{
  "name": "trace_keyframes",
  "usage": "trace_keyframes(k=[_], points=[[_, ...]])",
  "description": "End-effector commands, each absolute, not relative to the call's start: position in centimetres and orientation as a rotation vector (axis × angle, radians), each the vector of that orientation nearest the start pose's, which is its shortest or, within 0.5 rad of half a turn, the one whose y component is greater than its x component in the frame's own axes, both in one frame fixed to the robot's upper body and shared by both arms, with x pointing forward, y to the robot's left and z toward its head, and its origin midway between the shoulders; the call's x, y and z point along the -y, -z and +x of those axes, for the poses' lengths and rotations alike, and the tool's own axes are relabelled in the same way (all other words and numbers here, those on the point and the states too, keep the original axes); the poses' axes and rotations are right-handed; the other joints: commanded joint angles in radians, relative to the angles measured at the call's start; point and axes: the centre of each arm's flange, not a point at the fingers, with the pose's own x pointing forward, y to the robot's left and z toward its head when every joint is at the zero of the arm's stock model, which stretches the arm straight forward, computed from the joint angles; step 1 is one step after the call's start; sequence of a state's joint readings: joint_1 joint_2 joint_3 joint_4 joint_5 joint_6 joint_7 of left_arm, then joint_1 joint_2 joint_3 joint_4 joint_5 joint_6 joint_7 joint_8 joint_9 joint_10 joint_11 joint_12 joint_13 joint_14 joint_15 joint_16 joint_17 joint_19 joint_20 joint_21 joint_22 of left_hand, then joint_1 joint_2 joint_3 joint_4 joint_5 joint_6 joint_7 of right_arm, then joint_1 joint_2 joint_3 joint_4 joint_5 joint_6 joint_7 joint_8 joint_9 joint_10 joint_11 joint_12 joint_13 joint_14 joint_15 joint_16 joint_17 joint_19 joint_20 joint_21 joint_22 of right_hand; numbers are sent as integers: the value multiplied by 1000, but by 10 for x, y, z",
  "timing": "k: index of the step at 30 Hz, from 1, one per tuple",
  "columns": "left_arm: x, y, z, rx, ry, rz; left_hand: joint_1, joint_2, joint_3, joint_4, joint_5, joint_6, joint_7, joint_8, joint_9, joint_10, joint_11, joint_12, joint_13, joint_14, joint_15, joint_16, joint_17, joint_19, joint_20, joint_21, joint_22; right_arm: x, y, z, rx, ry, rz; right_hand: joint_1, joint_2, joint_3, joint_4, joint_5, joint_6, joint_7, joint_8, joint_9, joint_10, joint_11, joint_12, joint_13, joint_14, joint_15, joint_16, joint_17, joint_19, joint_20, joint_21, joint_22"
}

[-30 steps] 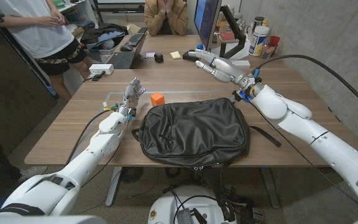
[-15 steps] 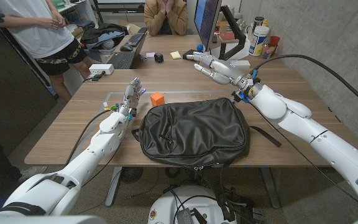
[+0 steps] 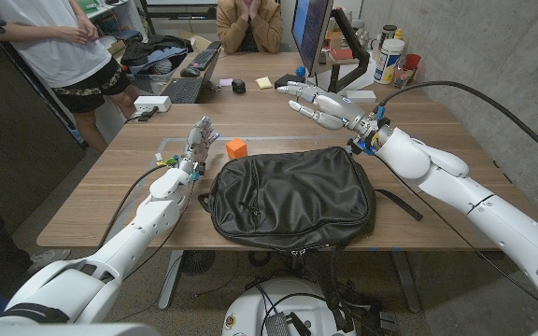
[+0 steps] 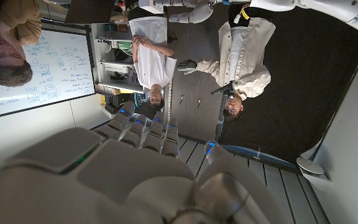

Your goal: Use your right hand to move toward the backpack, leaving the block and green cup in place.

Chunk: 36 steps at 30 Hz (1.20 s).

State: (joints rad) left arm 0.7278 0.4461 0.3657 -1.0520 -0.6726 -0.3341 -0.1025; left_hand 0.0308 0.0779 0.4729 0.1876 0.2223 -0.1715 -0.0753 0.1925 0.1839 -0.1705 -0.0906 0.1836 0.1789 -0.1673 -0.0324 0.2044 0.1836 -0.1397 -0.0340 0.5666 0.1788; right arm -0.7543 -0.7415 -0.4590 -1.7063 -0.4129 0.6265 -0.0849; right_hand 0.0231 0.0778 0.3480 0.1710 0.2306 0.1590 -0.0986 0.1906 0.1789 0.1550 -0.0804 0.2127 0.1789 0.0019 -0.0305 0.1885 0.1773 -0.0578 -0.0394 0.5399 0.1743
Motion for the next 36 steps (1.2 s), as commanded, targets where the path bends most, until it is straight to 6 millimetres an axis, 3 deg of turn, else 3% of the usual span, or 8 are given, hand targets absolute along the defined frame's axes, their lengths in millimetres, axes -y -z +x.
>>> trace_keyframes(k=[1, 12, 36], points=[[-315, 35, 685, 557, 163, -82, -11, 98, 8, 0, 4, -28, -11, 3, 1, -14, 3, 5, 3, -36, -41, 3, 4, 6, -46, -1, 5, 161, -70, 505, 1348, -377, -1221, 7, 66, 2, -4, 6, 7, -9, 2, 5, -1, 0, -3, 4, 5, -94, -2, 0, 4, -111, -3, 3], [-316, 35, 683, 560, 164, -81, -11, 98, 8, 0, 4, -27, -12, 2, 2, -13, 4, 5, 3, -36, -42, 3, 4, 7, -47, -3, 5, 157, -68, 501, 1350, -375, -1262, 7, 68, 3, -4, 7, 6, -21, 1, 6, -5, -3, -4, 4, 6, -96, -3, 0, 5, -81, -8, 3], [-317, 33, 681, 559, 162, -82, -12, 96, 8, 0, 3, -26, -15, 0, 2, -14, 2, 4, 3, -36, -43, 3, 4, 9, -48, -6, 5, 149, -63, 498, 1336, -383, -1333, 11, 63, 4, -7, 6, 22, -32, 6, 6, -1, -5, -3, 5, 6, -98, -4, -1, 7, -81, -18, 3]])
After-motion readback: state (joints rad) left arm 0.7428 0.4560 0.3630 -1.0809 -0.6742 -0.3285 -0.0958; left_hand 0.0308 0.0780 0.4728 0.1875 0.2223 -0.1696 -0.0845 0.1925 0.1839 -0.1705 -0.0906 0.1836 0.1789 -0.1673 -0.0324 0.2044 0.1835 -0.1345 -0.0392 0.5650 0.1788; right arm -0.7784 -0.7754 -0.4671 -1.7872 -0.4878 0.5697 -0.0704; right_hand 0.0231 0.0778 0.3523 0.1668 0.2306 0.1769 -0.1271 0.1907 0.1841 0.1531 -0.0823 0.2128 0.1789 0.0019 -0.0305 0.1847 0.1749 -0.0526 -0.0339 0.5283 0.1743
